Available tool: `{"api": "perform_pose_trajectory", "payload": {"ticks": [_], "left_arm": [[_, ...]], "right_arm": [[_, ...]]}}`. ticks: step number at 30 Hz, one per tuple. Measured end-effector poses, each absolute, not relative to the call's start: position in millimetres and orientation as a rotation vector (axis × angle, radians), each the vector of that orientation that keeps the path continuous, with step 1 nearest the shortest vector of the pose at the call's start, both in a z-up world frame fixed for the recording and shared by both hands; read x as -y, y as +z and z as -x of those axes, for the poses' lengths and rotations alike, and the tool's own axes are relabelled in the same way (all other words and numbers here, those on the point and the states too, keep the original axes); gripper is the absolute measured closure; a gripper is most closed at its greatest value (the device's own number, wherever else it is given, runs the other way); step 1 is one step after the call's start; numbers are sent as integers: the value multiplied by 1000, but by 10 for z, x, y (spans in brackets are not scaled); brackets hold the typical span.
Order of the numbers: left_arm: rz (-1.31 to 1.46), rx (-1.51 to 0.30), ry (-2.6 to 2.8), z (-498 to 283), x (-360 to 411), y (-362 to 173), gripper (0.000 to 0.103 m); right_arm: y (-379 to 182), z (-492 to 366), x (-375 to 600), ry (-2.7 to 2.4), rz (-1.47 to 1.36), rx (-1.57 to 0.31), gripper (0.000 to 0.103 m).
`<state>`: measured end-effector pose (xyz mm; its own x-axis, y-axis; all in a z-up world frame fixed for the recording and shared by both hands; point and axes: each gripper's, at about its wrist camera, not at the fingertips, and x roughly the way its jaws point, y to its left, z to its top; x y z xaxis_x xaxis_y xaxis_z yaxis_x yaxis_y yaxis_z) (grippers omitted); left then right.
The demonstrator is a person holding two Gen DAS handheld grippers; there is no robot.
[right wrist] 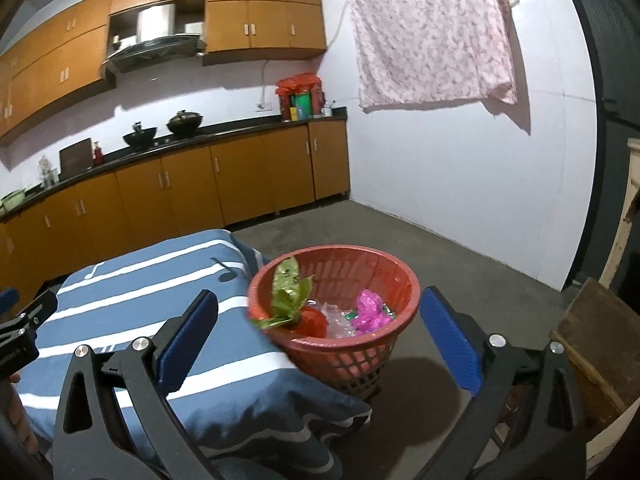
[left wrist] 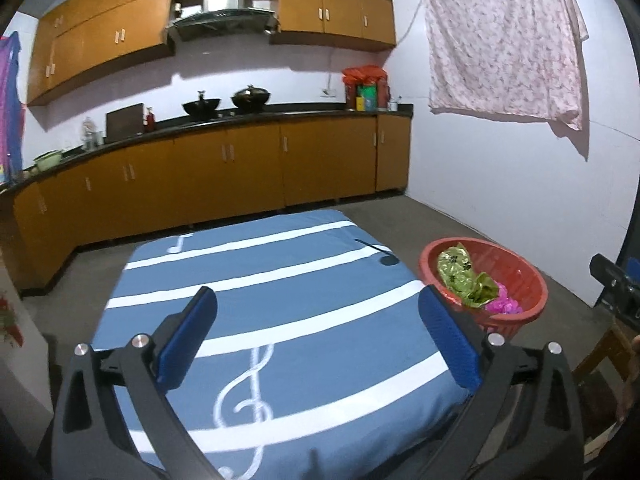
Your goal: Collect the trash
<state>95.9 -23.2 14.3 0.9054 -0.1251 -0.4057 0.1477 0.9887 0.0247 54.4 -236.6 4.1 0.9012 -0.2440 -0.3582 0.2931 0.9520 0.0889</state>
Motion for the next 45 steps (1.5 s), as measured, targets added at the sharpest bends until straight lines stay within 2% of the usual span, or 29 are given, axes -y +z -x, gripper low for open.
{"api": "perform_pose_trajectory", "payload": {"ticks": [17,45], "left_arm": [[-33,-405,-56,-302,-116,110,4],[-41,-398,-87,-104,-23,65,4]], "right_arm": [[75,-135,1816,-271,-13,-313,2],[-46,91,1730,-284,-25,-314,2]]}}
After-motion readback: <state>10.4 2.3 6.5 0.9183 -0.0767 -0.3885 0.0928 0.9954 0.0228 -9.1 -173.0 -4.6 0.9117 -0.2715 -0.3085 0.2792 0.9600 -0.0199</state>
